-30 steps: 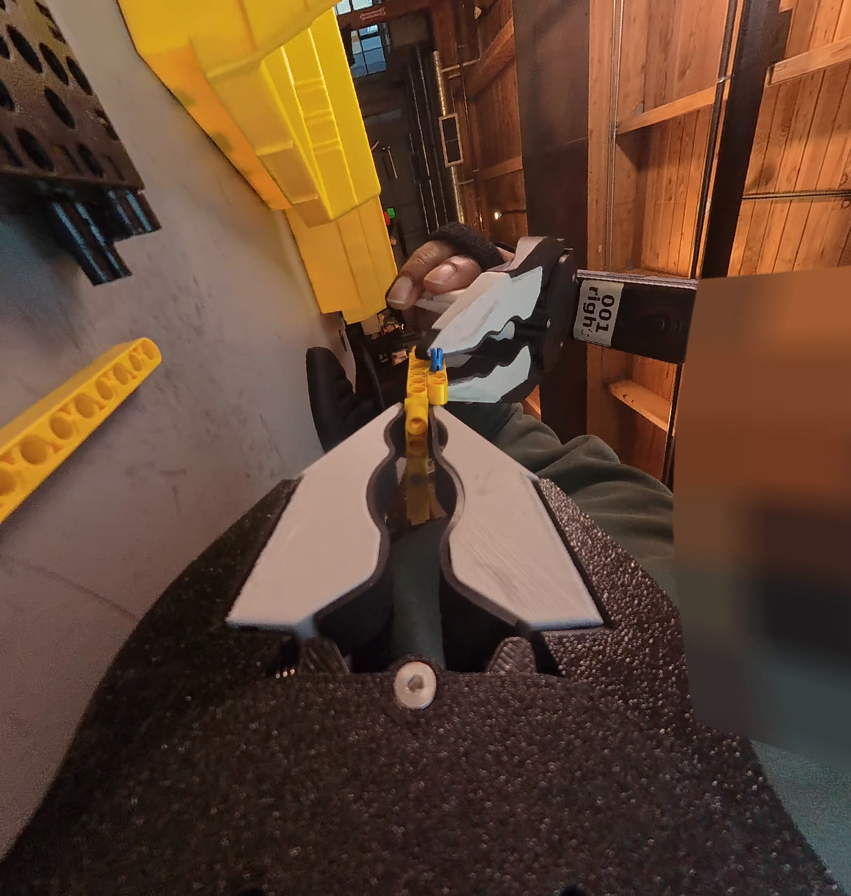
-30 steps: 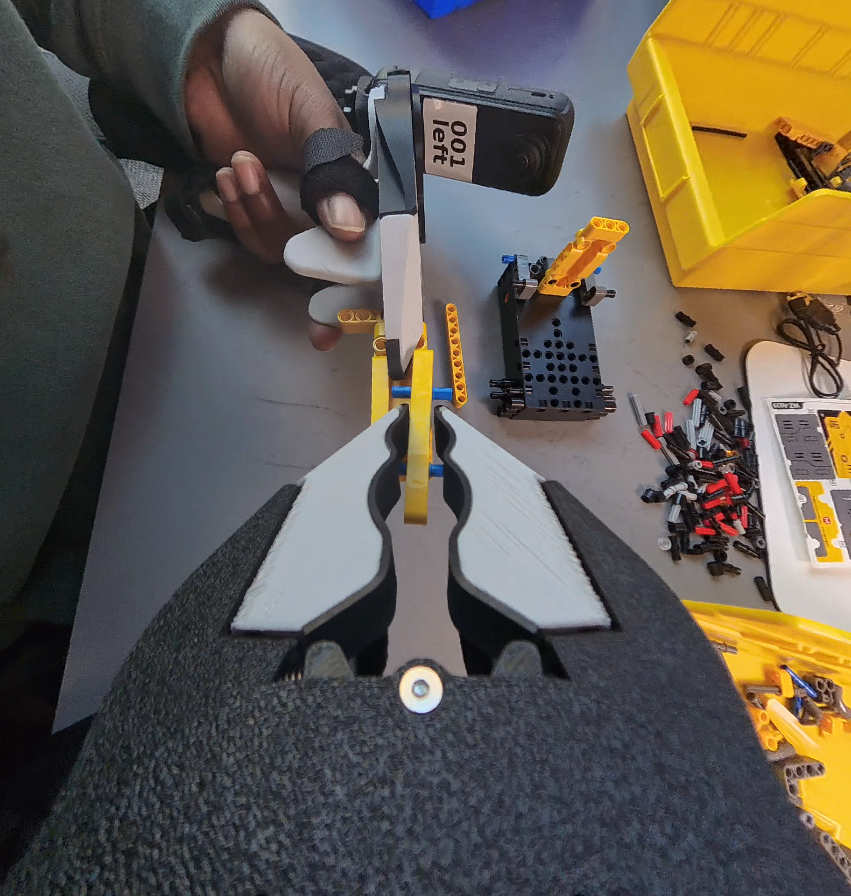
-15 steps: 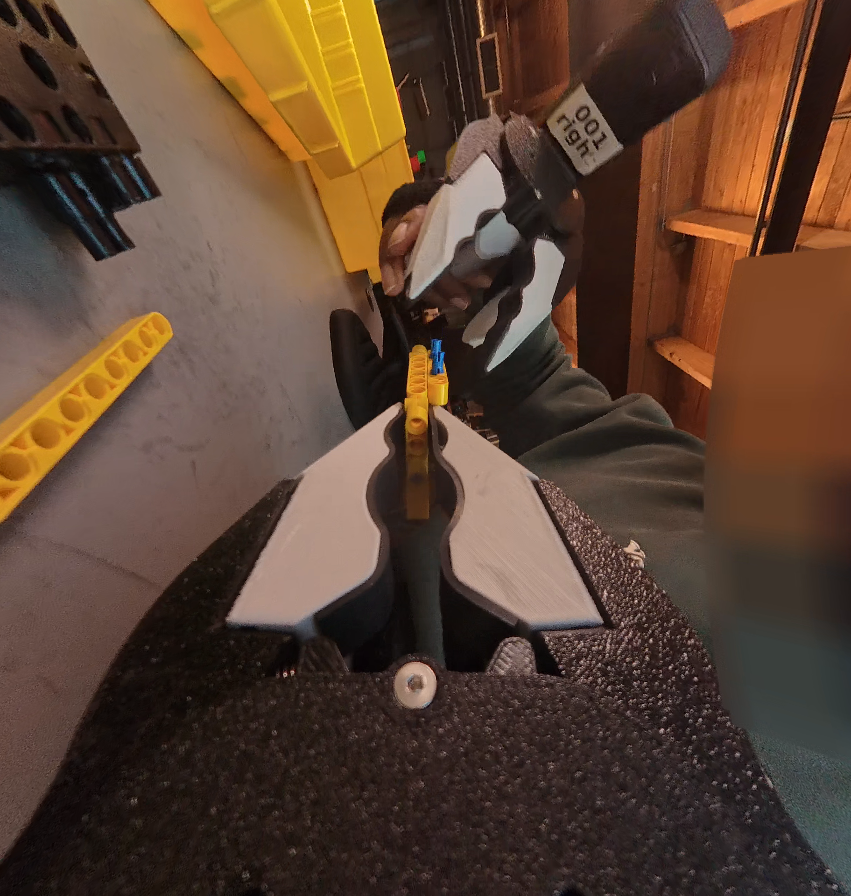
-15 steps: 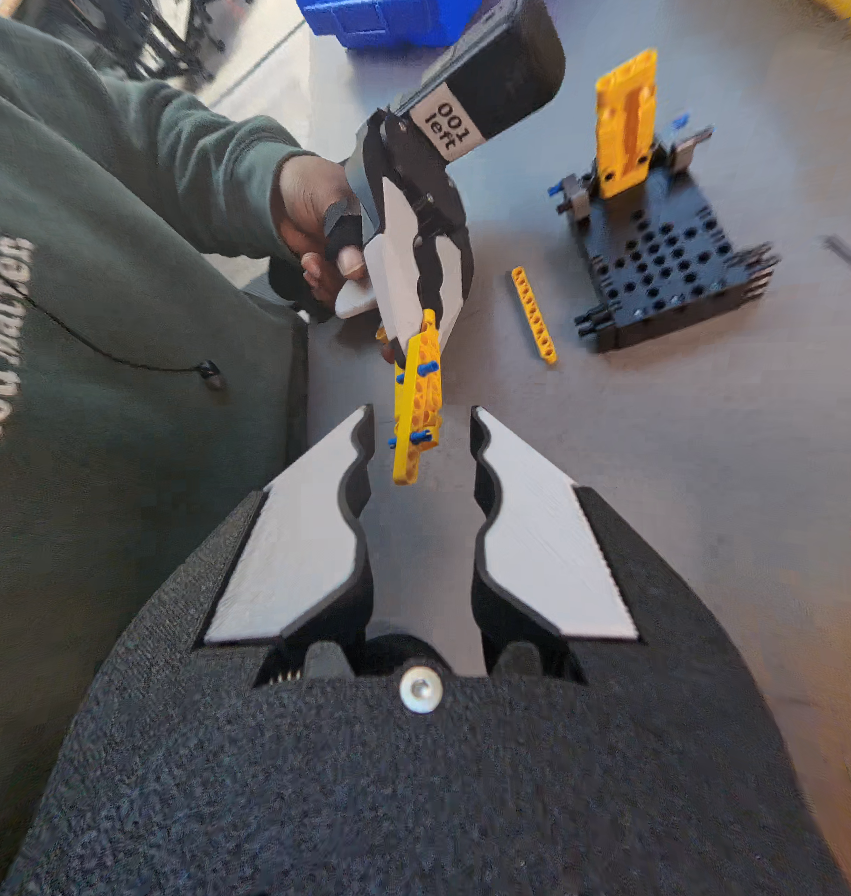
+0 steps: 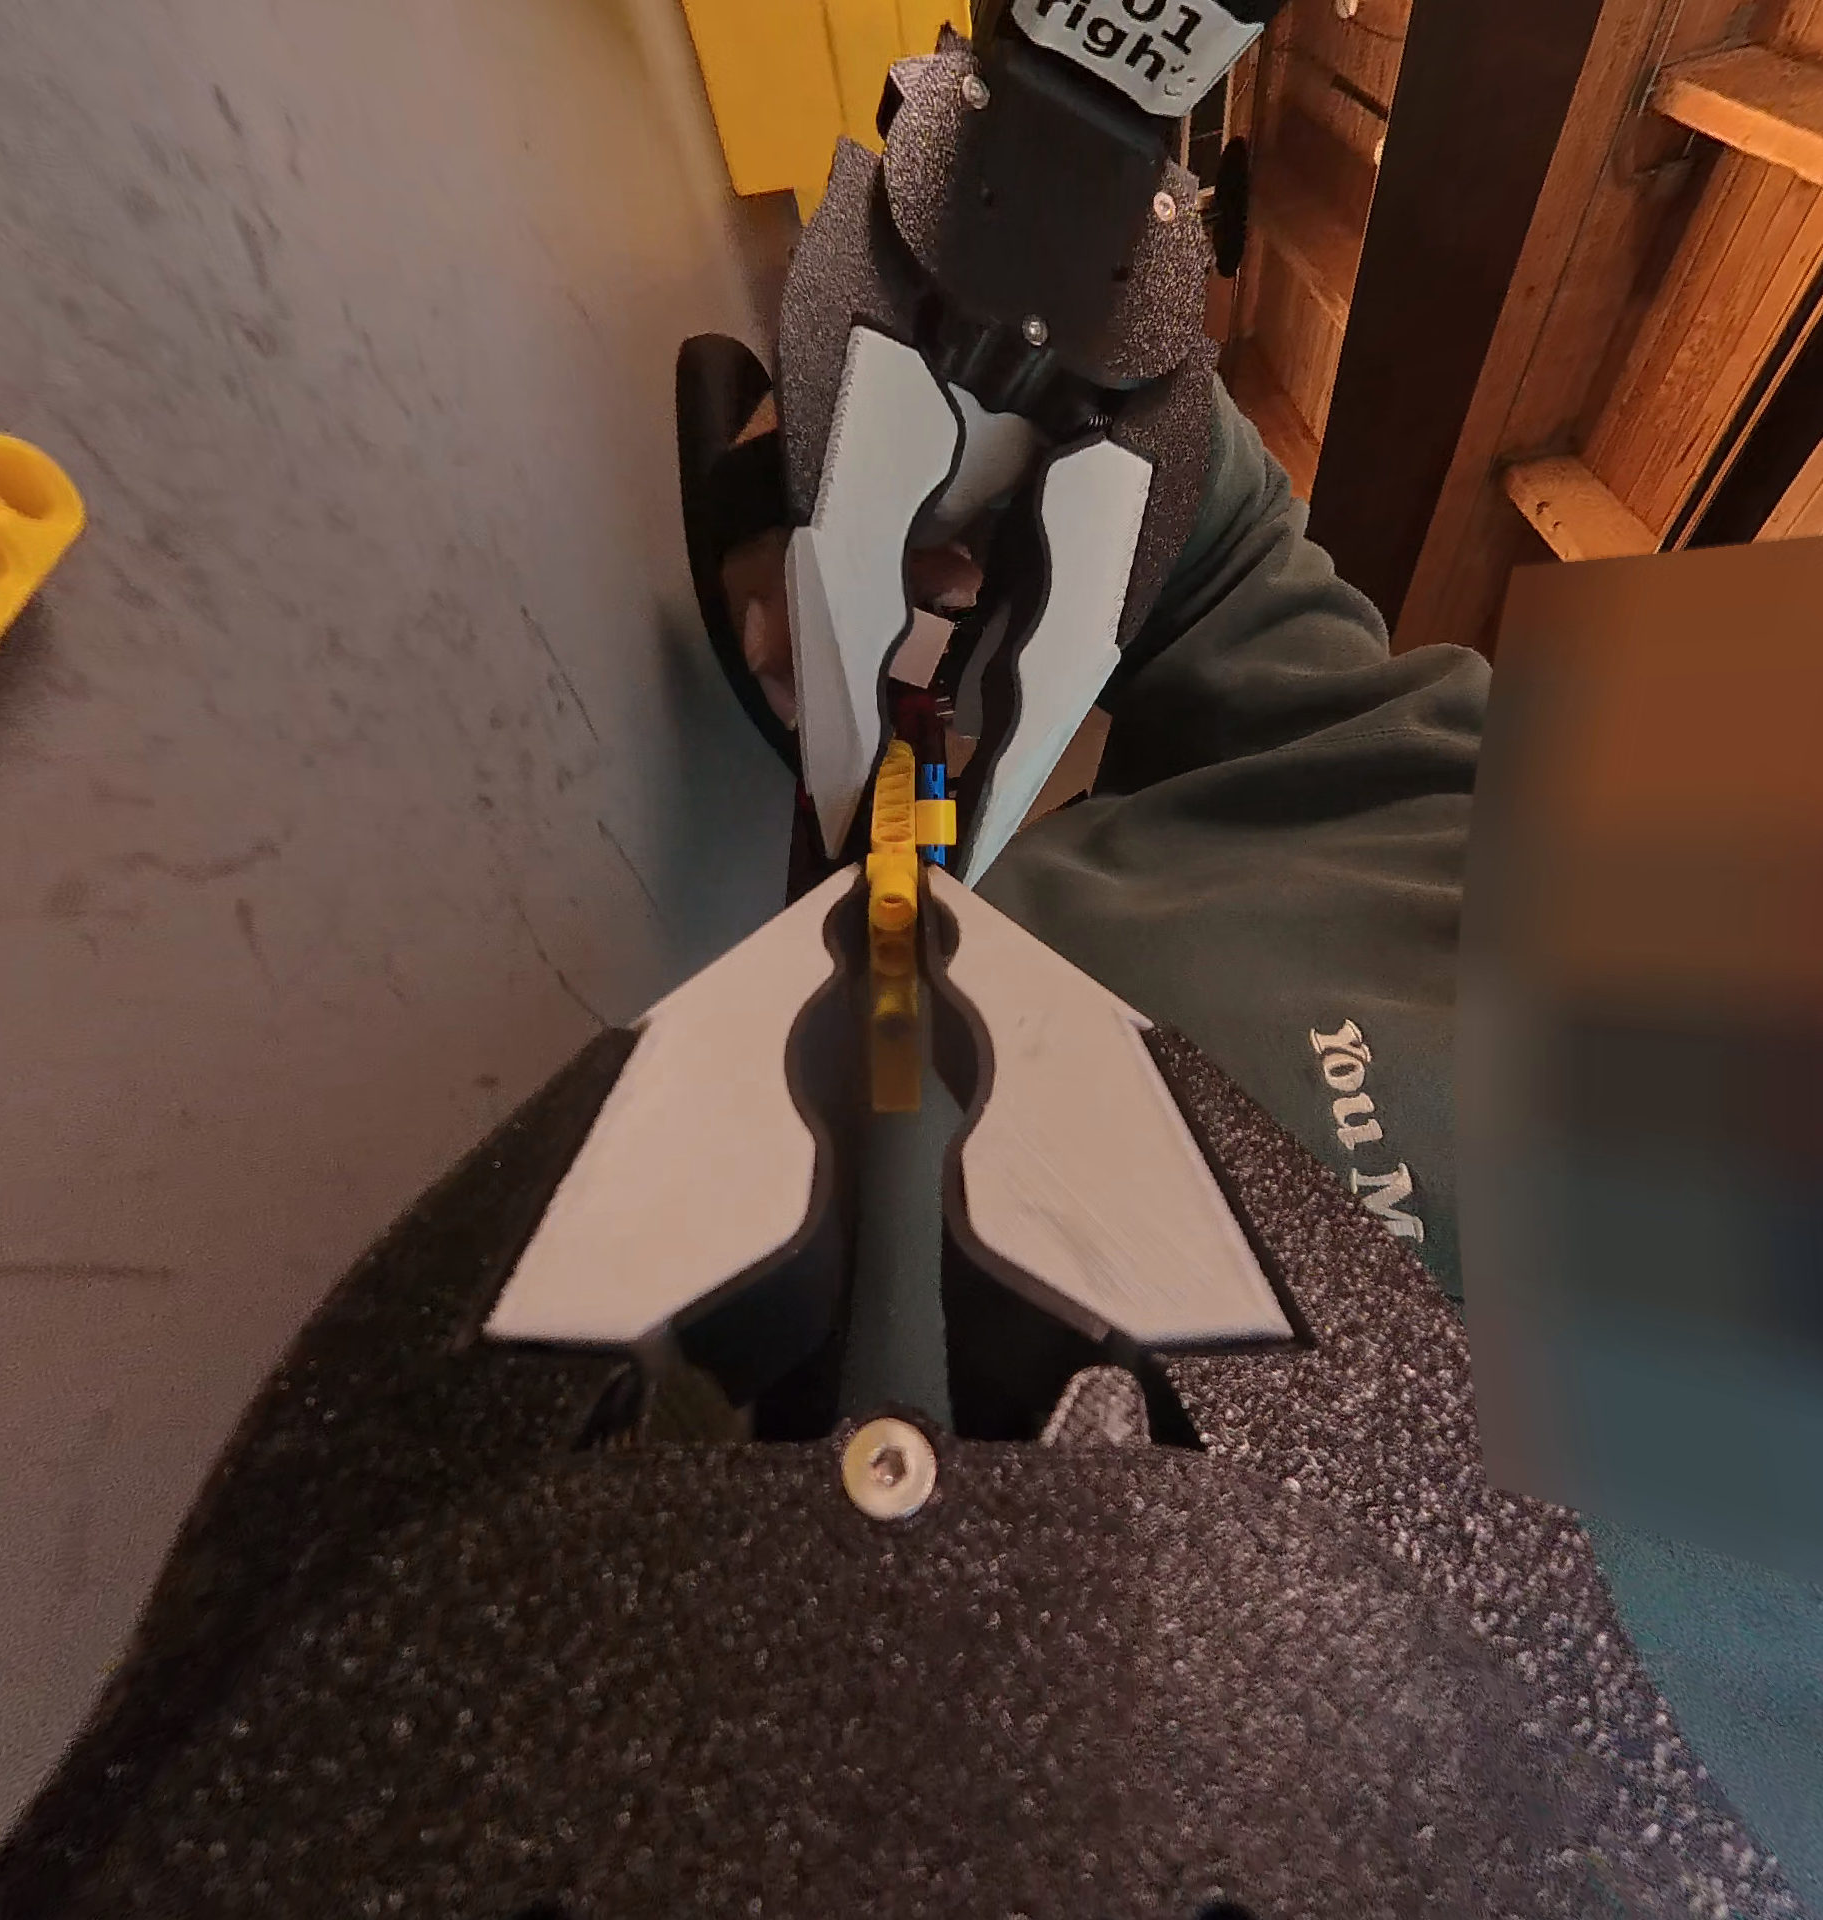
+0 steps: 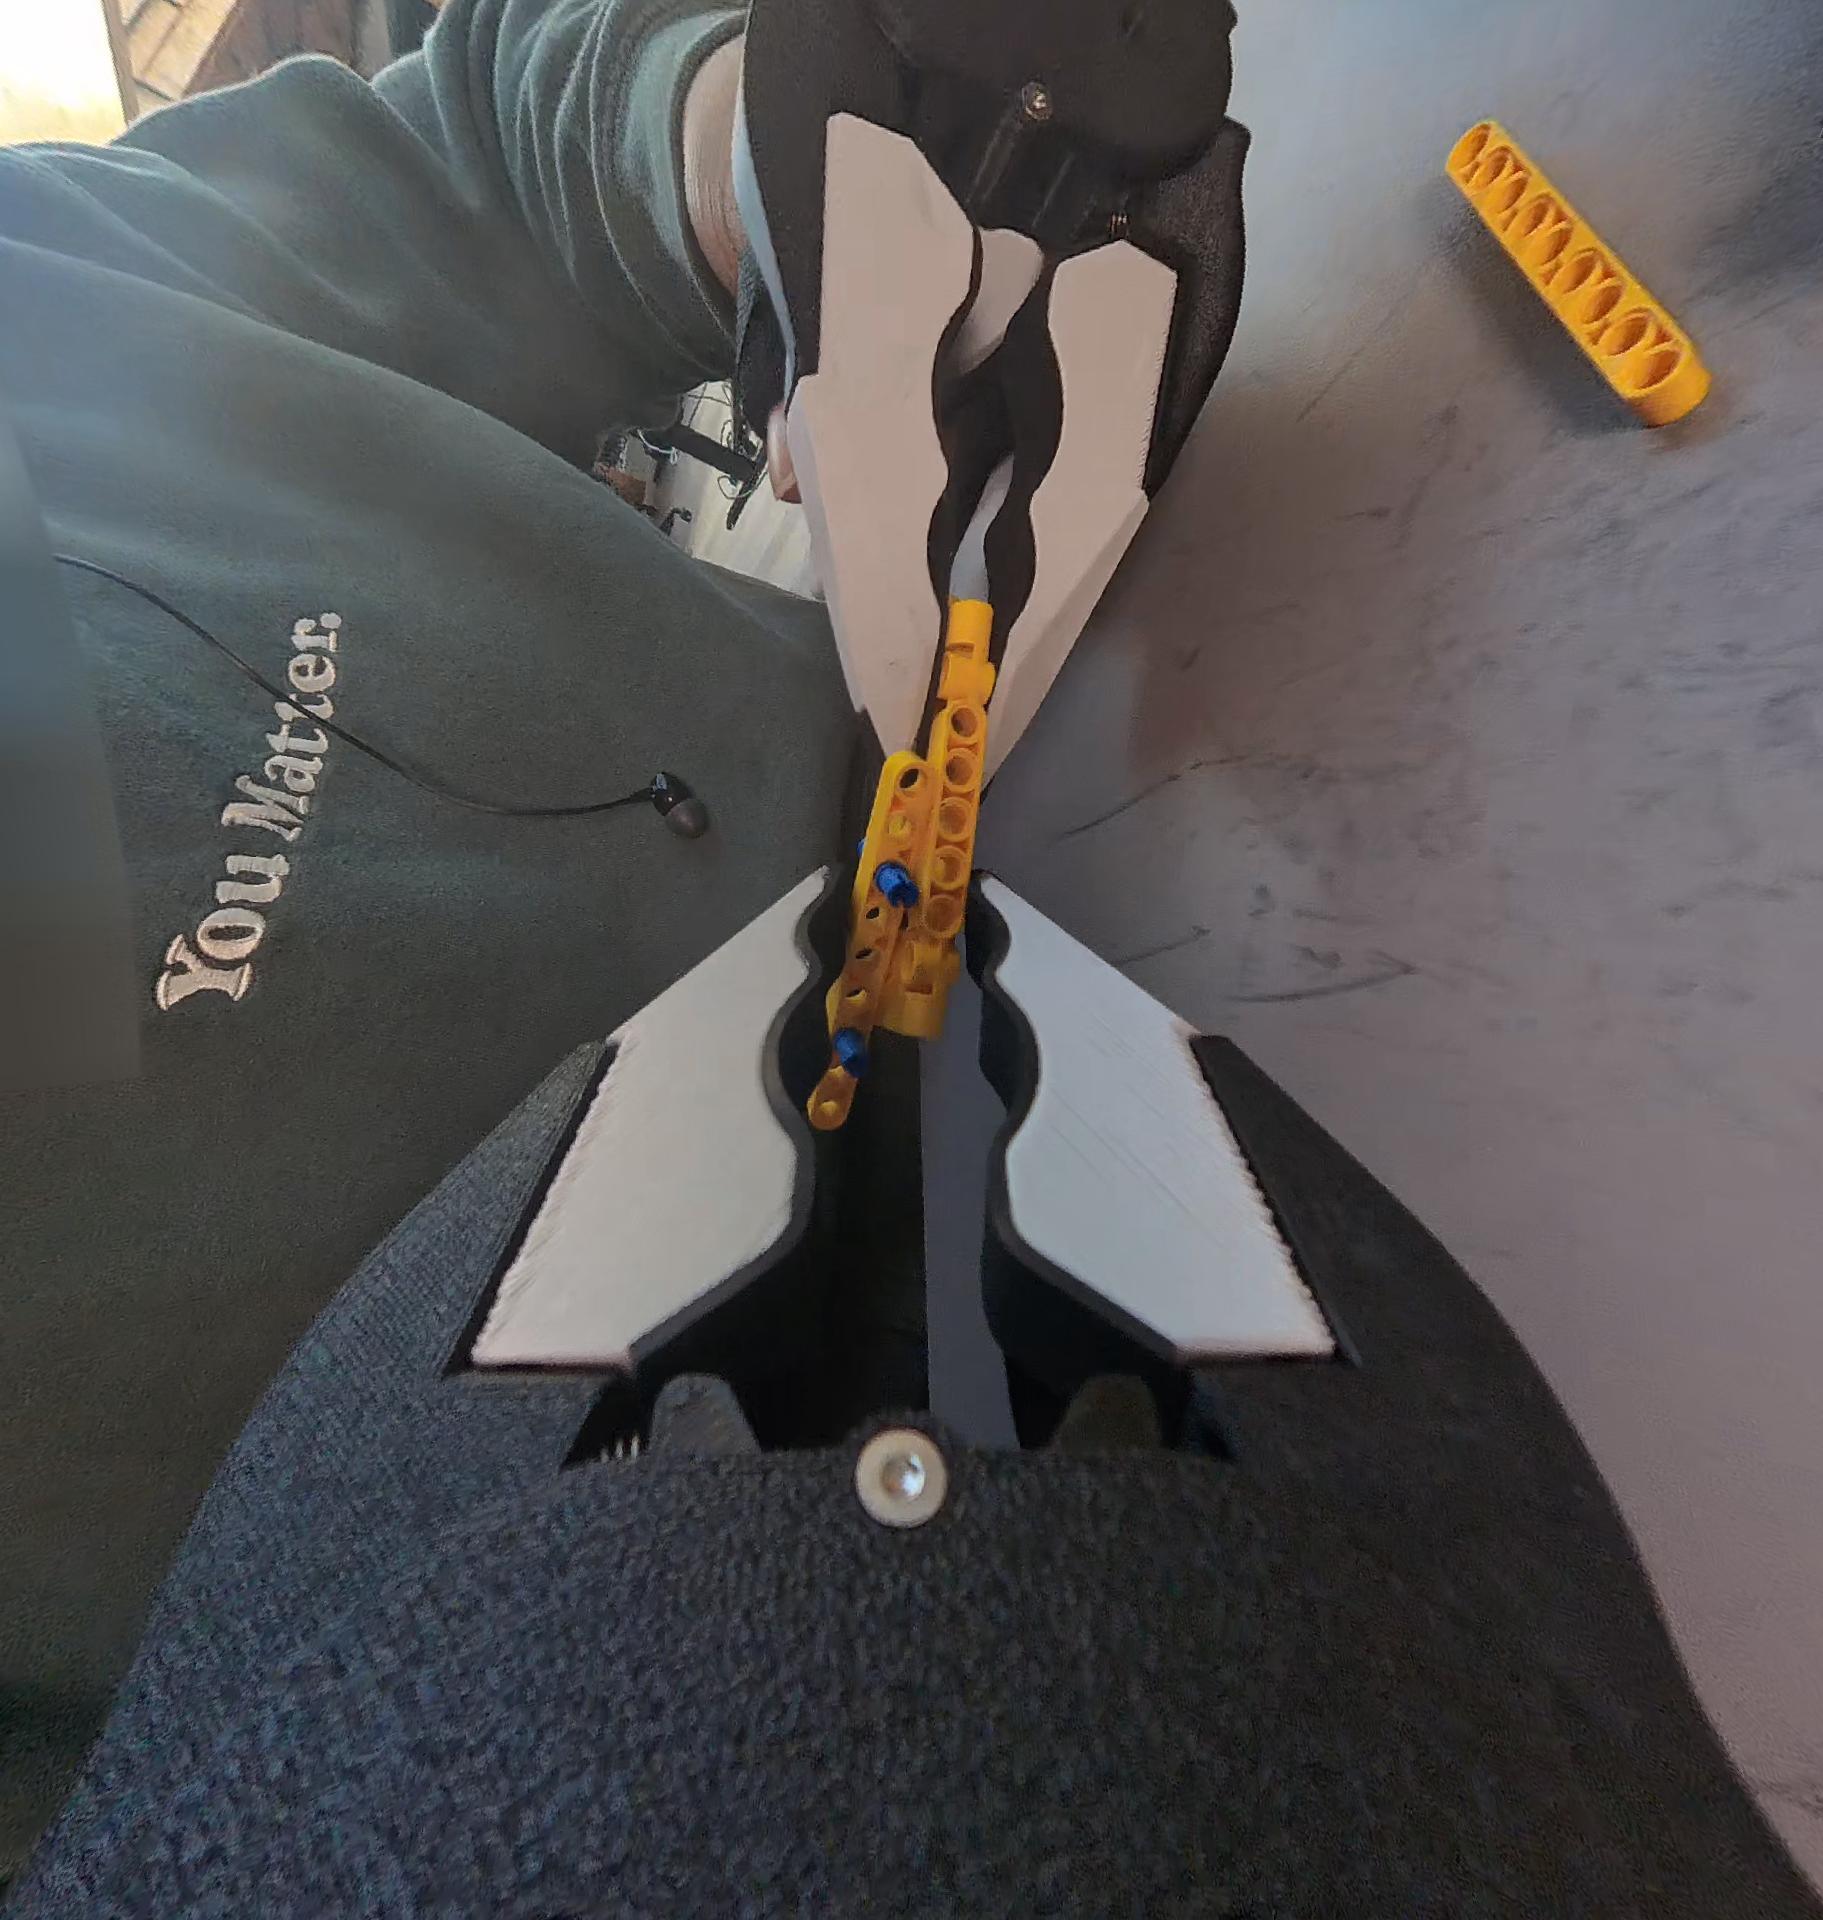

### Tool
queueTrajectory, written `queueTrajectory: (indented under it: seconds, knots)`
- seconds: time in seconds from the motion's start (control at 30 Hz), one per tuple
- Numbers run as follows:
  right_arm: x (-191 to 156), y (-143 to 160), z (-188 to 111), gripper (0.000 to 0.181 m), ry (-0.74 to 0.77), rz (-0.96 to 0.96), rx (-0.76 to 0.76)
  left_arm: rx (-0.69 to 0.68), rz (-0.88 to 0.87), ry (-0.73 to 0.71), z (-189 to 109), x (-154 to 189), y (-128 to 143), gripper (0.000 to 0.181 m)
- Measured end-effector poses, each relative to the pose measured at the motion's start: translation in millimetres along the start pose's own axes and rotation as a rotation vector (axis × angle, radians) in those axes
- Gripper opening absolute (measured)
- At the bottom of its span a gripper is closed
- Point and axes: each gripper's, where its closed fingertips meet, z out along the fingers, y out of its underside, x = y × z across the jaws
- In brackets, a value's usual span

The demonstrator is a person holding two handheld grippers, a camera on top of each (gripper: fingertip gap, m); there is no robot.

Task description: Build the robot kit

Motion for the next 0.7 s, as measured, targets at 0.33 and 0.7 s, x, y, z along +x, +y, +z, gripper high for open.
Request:
queueTrajectory:
  seconds: [0.33, 0.7]
  knots:
    - [-5, -7, -6, 0.014, -0.061, 0.066, 0.161, 0.052, 0.04, -0.024, -27, 6, -2, 0.006]
    - [3, -31, -49, 0.007, 0.248, -0.25, 0.155, 0.073, 0.431, -0.249, -45, 0, -12, 0.006]
